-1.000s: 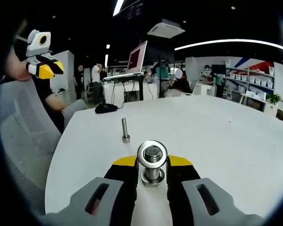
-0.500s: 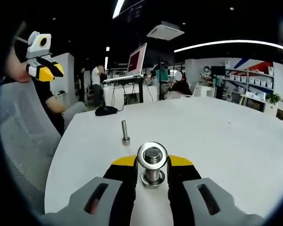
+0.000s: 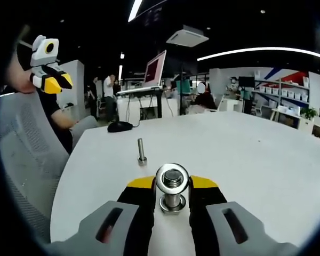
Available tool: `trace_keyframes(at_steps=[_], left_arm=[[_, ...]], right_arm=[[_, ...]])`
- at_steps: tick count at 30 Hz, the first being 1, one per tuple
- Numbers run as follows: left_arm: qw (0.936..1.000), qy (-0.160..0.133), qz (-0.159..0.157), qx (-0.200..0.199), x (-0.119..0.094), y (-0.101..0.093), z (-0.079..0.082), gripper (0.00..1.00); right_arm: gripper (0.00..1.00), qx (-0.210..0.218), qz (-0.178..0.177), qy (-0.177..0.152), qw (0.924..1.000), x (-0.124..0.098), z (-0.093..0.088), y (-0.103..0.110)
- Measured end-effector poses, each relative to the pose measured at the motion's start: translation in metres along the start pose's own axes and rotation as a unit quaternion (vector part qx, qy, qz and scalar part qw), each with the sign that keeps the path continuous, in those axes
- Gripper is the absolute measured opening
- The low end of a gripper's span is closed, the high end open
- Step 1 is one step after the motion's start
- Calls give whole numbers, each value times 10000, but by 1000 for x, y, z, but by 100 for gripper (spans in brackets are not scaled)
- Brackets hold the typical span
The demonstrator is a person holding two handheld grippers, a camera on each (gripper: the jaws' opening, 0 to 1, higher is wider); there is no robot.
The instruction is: Place the washer onto the threaded stud by aligning its center hole with the stud, sliding it down to the base, and recovering from edge contact or off-axis alignment until the washer reaches the visible bottom stop.
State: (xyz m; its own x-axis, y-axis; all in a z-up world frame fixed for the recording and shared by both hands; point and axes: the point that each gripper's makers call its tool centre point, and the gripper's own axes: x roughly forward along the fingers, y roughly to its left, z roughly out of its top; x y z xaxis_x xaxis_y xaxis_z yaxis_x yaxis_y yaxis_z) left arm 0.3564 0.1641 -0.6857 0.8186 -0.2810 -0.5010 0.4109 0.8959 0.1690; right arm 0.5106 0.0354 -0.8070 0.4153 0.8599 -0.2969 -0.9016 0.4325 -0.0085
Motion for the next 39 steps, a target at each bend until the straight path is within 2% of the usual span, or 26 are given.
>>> trace_keyframes(at_steps=[34,36,37,39], left_arm=[[10000,36,-7,-24,1,0,-2,15],[10000,26,-6,-19,1,0,-1,15],[10000,28,-5,-23,1,0,-1,15],[10000,26,-4,-20,0,0,-1,15]], right_arm=[[25,-74,-62,70,9999,-5,-1,3],[25,-145,-120,92,9998,-6,2,3],[25,-81,-215,-294,9993,-7,19,0],[25,-40,-259,-272,9993,-7,24,-3]])
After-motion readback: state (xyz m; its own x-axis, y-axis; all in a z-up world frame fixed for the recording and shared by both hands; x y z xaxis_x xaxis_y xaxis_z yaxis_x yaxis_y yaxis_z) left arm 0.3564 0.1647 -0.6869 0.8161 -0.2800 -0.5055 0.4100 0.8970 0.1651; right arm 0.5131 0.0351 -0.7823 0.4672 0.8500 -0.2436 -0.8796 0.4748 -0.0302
